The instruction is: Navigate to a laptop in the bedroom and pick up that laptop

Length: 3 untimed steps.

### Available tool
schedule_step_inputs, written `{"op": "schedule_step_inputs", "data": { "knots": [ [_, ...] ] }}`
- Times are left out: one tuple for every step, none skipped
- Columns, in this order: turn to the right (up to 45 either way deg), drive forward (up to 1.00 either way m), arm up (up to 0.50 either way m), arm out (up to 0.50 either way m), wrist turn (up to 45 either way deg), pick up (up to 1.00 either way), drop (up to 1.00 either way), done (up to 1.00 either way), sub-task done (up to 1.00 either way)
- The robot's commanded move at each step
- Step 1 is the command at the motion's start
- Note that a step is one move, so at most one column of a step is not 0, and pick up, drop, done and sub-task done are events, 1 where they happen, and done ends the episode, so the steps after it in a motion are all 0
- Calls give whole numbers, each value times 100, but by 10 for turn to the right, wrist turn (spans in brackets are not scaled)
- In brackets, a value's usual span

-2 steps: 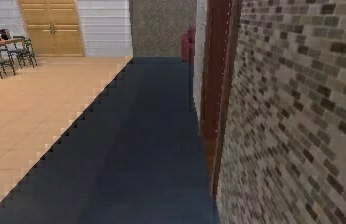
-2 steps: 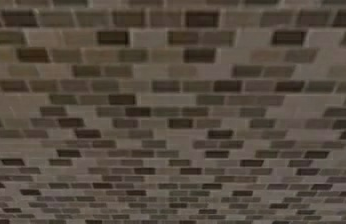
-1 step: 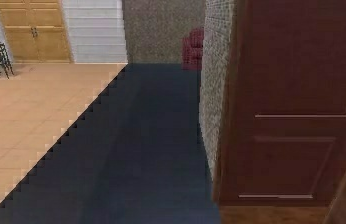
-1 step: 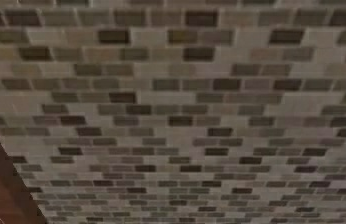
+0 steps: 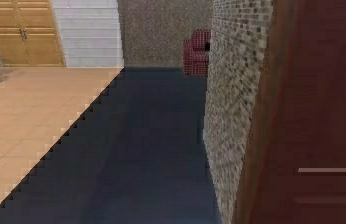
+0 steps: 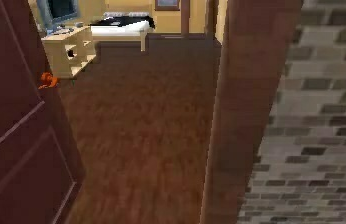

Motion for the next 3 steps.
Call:
{"op": "schedule_step_inputs", "data": {
  "knots": [
    [420, 0, 0, 0, 0, 0, 0, 0, 0],
    [0, 35, 0, 0, 0, 0, 0, 0, 0],
    [450, 0, 0, 0, 0, 0, 0, 0, 0]
  ]
}}
